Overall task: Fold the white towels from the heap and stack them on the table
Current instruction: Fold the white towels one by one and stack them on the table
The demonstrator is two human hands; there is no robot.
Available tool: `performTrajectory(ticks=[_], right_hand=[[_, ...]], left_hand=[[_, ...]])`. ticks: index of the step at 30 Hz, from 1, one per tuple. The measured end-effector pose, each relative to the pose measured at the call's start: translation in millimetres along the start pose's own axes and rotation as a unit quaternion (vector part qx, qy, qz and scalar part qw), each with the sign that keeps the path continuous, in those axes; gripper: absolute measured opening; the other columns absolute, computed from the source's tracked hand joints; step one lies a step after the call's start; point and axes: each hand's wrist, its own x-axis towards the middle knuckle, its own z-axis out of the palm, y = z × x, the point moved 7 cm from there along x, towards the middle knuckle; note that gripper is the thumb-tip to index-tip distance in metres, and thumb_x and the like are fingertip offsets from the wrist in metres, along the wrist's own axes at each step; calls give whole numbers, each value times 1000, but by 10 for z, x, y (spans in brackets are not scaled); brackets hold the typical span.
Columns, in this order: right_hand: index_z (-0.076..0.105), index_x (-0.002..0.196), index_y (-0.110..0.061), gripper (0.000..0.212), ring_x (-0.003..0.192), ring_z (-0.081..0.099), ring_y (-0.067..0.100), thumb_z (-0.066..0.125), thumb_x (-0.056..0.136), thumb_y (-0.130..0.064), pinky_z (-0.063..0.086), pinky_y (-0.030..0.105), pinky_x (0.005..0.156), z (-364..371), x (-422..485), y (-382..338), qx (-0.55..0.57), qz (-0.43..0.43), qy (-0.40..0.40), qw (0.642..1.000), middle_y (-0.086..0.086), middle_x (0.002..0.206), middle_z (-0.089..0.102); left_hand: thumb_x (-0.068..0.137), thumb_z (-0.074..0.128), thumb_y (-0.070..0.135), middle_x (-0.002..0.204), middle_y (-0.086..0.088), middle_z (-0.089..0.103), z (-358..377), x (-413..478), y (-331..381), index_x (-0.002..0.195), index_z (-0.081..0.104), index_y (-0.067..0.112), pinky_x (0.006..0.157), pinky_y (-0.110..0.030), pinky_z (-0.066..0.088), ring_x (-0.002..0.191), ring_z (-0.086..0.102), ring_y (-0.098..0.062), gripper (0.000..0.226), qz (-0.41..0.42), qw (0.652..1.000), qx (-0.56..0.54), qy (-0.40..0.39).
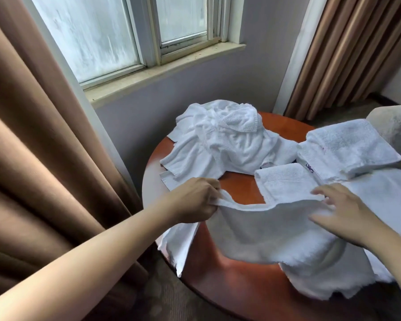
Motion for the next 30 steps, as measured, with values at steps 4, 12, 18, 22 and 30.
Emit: performTrajectory(ticks=[4,12,18,22,30], right_hand=[[18,150,-34,107,143,15,5,79,64,-52,4,45,119,545,-72,-790,-49,-121,-143,981,-17,148,22],[54,68,-7,26,64,48,31,47,68,-32,31,36,56,486,-12,-1122,86,-170,74,979,-5,55,46],[28,55,-22,44,53,32,23,67,74,-12,28,32,48,283,8,-1144,78,-193,113,971,-3,49,32],[27,53,-27,52,49,33,16,68,67,1,28,28,47,203,5,-1093,64,-189,138,970,-4,46,32],[40,56,-14,36,50,28,18,69,68,4,22,30,49,-71,29,-991,60,-185,175,965,-6,46,32]], left_hand=[[74,53,7,91,3,64,-112,66,195,93,77,15,66,-19,44,76,58,-14,32,1,996,-61,64],[72,54,24,64,-3,52,-183,21,270,72,69,11,46,-26,36,54,50,-24,21,31,992,92,81],[75,35,2,77,-9,45,-62,-14,324,85,45,19,46,-32,31,59,40,-25,22,81,986,131,60],[46,69,-7,58,-2,50,-47,2,298,62,54,15,49,-21,22,49,49,-23,31,65,976,201,46],[82,55,13,73,-15,60,129,-128,-190,64,58,3,53,-34,36,70,58,-36,21,-75,977,199,3]])
